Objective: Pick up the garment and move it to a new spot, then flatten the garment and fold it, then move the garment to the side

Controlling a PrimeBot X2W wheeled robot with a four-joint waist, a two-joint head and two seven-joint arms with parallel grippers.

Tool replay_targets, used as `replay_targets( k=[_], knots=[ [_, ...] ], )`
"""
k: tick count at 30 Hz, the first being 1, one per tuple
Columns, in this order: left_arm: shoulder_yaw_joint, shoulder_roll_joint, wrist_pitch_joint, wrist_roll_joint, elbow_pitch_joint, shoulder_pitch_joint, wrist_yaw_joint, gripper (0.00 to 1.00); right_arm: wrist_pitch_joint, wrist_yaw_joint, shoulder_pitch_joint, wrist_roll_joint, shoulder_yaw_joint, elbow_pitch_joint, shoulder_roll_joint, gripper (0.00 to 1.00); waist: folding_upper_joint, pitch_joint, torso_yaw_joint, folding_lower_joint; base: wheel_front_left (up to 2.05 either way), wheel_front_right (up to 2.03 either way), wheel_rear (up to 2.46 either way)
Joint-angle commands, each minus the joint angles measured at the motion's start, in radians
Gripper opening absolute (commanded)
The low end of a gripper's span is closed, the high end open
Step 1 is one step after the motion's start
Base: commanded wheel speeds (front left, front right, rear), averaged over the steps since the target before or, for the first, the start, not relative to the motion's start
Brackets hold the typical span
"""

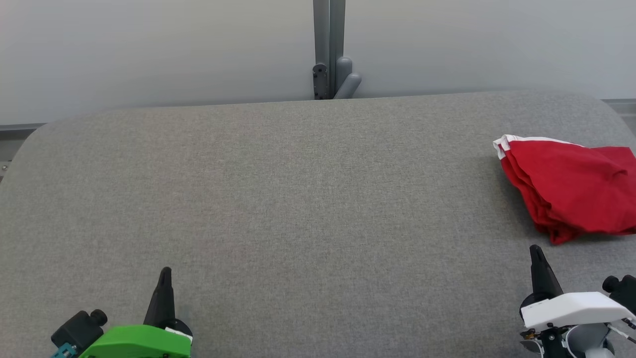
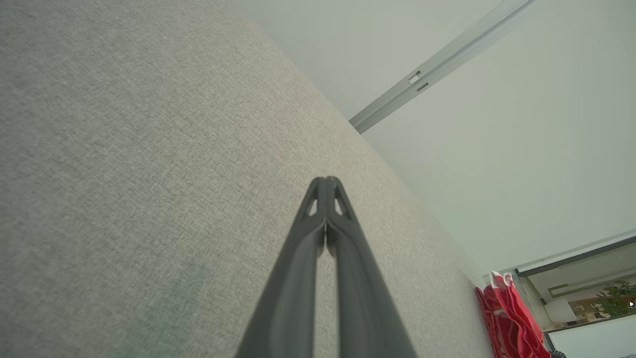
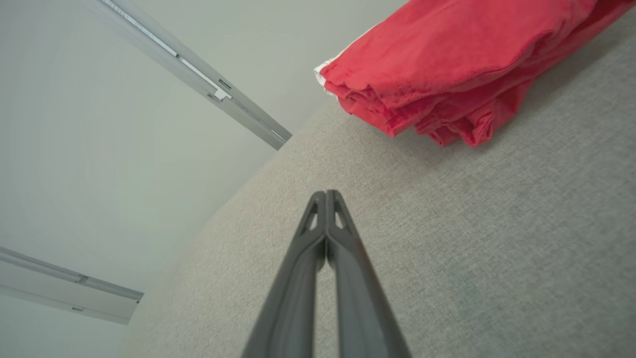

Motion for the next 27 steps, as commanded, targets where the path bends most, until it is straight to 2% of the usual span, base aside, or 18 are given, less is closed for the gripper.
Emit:
replay_targets(
  k=[1, 27],
  knots=[
    [0.010, 0.011, 0.008, -0.036, -0.013, -0.032, -0.009, 0.00, 0.009, 0.000, -0.028, 0.043, 0.002, -0.010, -0.007, 0.00, 0.0038, 0.000, -0.001, 0.0000, 0.00, 0.00, 0.00],
    [0.059, 0.013, 0.078, -0.299, -0.018, -0.072, -0.016, 0.00, 0.084, 0.000, -0.066, 0.352, 0.007, -0.002, -0.010, 0.00, 0.0060, -0.001, -0.008, 0.0000, 0.00, 0.00, 0.00]
  ],
)
